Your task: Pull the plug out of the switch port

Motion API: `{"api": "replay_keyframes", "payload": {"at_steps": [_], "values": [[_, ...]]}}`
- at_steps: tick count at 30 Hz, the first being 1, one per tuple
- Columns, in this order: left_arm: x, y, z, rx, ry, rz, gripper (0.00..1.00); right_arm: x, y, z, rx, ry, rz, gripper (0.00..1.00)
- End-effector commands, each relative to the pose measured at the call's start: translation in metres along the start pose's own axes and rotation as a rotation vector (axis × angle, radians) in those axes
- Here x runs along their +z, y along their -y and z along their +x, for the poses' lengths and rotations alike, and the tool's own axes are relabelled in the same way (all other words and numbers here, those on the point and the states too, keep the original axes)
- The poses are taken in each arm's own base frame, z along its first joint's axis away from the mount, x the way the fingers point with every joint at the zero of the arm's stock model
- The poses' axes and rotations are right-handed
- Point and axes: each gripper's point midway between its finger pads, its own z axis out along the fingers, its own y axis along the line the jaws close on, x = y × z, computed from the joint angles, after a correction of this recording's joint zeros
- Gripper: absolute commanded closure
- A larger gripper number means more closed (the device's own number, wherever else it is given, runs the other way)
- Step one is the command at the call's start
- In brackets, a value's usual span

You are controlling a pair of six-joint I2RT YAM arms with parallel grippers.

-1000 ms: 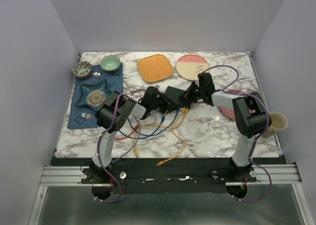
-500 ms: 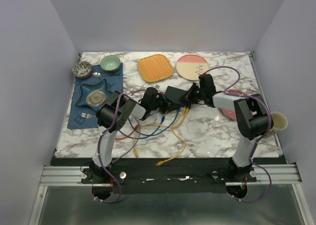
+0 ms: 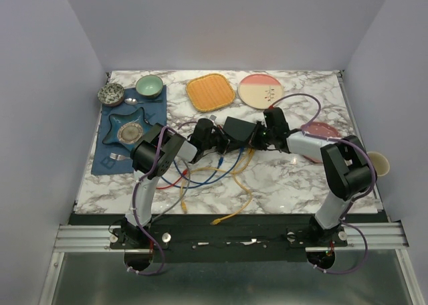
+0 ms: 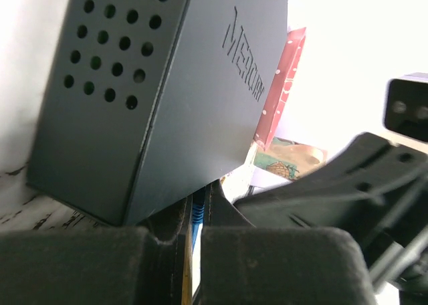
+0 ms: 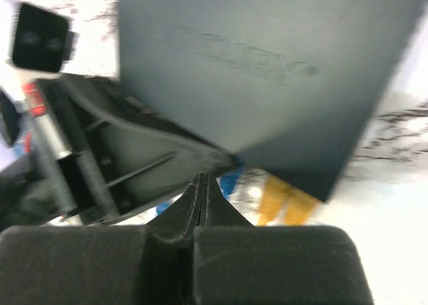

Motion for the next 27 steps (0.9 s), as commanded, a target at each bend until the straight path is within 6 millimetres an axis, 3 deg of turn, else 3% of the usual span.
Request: {"api": "replay_keyframes", "payload": {"at_steps": [1, 10, 19, 27], "values": [[-0.002, -0.058, 0.0, -0.066, 0.02, -0.173, 1.0, 0.008, 0.029, 0.009, -0.01, -0.035, 0.116, 0.99], [-0.007, -0.065, 0.003, -0.064, 0.013, -0.188, 1.0, 0.014, 0.048, 0.004, -0.016, -0.021, 0.216, 0.99], [-0.023, -0.076, 0.022, -0.057, -0.06, -0.227, 1.0, 0.025, 0.043, -0.023, -0.031, 0.018, 0.245, 0.99], [-0.032, -0.082, 0.027, -0.056, -0.074, -0.252, 1.0, 0.021, 0.04, -0.037, -0.035, 0.054, 0.246, 0.99]]}}
